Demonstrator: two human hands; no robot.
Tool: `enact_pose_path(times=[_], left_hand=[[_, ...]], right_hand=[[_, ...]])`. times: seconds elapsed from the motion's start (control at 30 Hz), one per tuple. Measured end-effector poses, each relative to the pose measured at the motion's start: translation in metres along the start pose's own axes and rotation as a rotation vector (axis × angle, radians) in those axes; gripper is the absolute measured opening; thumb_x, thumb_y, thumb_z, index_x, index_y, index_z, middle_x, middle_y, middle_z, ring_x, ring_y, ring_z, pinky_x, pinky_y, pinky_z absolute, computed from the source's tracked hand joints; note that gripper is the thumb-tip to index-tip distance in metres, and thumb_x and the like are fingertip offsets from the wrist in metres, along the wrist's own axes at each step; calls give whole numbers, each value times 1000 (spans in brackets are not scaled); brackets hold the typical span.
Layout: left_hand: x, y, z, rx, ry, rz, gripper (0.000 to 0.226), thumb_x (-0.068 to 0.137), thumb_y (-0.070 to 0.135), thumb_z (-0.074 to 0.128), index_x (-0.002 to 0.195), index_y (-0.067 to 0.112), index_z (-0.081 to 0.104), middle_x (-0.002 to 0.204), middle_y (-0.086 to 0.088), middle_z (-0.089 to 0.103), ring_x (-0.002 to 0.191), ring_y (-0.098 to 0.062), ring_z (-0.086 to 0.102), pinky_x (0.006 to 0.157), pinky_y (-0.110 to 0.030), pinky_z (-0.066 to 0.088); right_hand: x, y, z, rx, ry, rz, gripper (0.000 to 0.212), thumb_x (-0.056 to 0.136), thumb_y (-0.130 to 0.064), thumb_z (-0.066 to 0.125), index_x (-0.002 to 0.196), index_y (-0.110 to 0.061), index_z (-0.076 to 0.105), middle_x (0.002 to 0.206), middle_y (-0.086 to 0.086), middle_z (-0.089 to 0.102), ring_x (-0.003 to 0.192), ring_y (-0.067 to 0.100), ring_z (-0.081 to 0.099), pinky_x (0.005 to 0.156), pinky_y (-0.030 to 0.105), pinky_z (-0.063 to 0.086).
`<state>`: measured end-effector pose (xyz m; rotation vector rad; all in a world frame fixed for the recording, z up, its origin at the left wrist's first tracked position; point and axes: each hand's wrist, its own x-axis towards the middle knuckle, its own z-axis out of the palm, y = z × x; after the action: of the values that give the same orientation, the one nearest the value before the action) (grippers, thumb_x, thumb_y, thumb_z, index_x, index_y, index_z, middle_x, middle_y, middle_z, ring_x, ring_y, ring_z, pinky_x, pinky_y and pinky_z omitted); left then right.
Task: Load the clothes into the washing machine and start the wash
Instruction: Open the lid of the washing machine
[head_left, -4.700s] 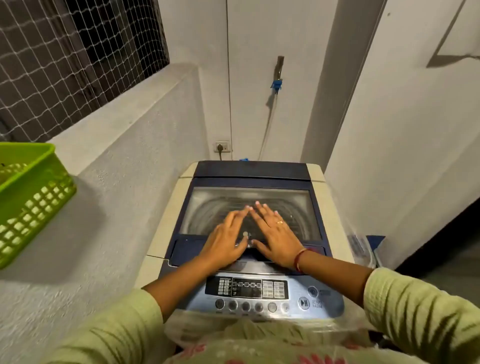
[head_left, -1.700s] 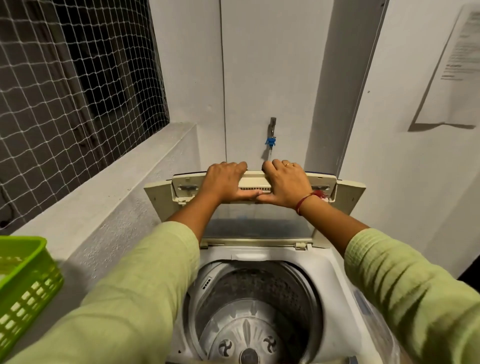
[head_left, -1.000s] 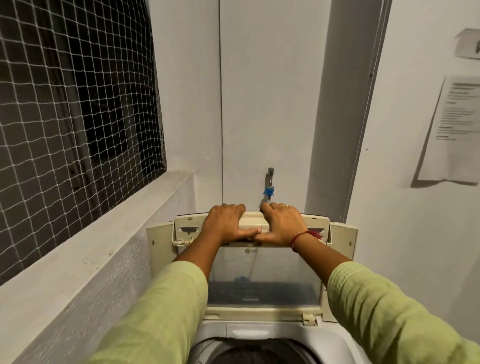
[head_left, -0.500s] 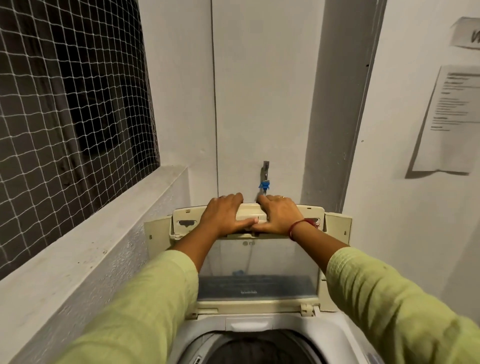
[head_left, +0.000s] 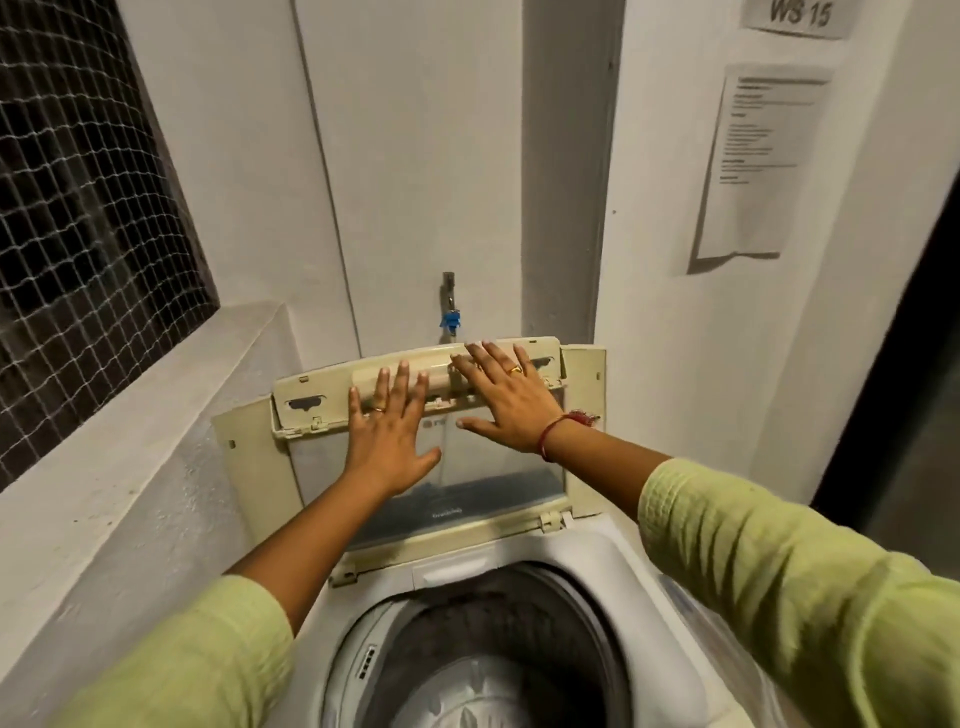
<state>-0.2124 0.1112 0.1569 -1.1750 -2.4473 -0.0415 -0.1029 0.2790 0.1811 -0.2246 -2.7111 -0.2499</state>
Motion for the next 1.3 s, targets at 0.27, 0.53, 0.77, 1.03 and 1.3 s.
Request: enact_pose_path(times=[0.27, 0.53, 0.77, 1.03, 1.3], left_hand=[[4, 13, 9, -130, 33, -12, 110, 79, 71, 46, 146, 16, -23, 149, -9, -36, 141, -28, -28, 108, -56, -20], [-63, 121, 40, -437, 65, 204, 90, 81, 64, 28, 149, 21, -12, 158, -7, -12, 143, -14, -26, 117, -49, -7], [-66, 180, 48, -391, 53, 208, 92, 80, 73, 20, 150, 18, -1, 157, -14, -17, 145, -36, -11, 110, -64, -5], [-25, 191, 54, -389, 42, -7, 101, 71, 87, 9, 145, 27, -24, 154, -28, -9, 131, -11, -45, 103, -75, 16], [-4, 177, 31, -205, 144, 27, 98, 83, 54, 54, 150, 18, -8, 159, -6, -12, 137, -13, -35, 95, -53, -34]], right_hand=[[-87, 16, 2, 89, -26, 207, 80, 92, -58, 36, 150, -21, -4, 159, 6, -7, 147, 24, -8, 113, 39, -11], [-210, 36, 12, 272, -105, 450, 79, 92, -58, 39, 150, -25, -2, 160, 1, -2, 147, 18, -5, 117, 35, -3], [-342, 92, 17, 309, -151, 724, 83, 84, -68, 31, 150, -24, 6, 159, 2, 7, 147, 19, 4, 121, 41, 8], [-429, 132, 0, 287, -94, 758, 75, 88, -66, 29, 147, -32, -2, 159, -4, 2, 145, 8, -4, 120, 34, 1], [-394, 124, 4, 291, -120, 642, 77, 84, -73, 18, 144, -35, -10, 155, -8, -9, 144, 9, -9, 119, 33, -2]])
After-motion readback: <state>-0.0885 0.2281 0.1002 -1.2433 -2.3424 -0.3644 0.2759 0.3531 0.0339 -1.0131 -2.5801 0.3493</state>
